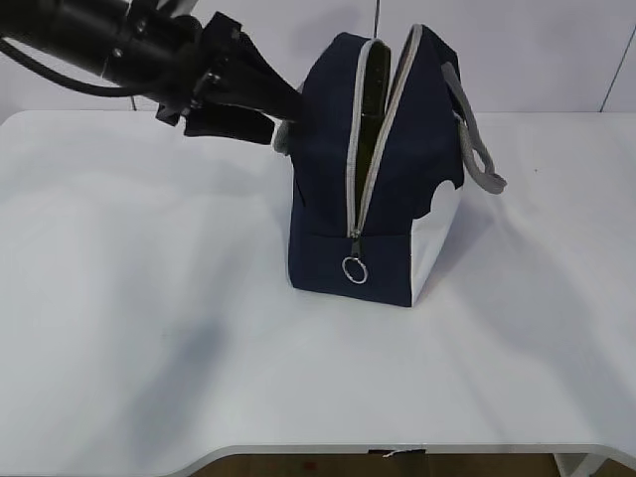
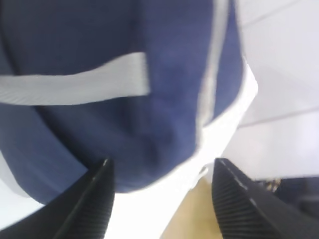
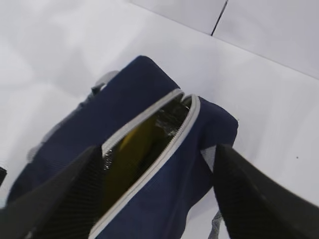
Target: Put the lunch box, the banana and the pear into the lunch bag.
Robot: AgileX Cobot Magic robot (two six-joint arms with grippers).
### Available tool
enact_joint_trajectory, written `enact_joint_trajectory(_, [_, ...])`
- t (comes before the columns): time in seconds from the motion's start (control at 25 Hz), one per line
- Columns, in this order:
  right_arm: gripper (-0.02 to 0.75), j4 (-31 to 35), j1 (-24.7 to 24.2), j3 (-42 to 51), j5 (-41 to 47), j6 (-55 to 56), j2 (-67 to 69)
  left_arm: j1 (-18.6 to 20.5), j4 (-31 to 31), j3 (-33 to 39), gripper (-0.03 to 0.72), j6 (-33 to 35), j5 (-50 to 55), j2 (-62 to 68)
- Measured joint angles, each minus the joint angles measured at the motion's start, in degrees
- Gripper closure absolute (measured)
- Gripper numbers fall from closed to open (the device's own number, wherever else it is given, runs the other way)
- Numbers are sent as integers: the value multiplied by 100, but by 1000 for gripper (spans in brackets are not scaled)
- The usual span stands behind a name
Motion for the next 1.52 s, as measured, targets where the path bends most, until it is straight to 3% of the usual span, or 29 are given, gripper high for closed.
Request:
enact_joint_trajectory(0.28, [194, 552, 0, 24, 23, 22, -562, 0, 1024, -798, 215, -457, 965, -89])
enact_joint_trajectory(0.56, [208, 894, 0, 631, 27, 40, -1202, -8, 2810, -991, 212, -1540, 1082, -262])
enact_joint_trajectory(0.76, [212, 1064, 0, 1224, 36, 5, -1606, -12, 3929, -991, 284, -2224, 1120, -462])
enact_joint_trajectory(1.12, [215, 1093, 0, 2858, -67, -314, -2383, -21, 4166, -1004, 317, -2366, 1146, -785])
enact_joint_trajectory(1.28, [237, 1385, 0, 3924, -966, -795, -3035, -21, 4166, -1004, 317, -2426, 1159, -819])
enact_joint_trajectory(1.52, [258, 2539, 0, 5911, -2520, -2277, -4111, -21, 4154, -1004, 317, -2450, 1159, -819])
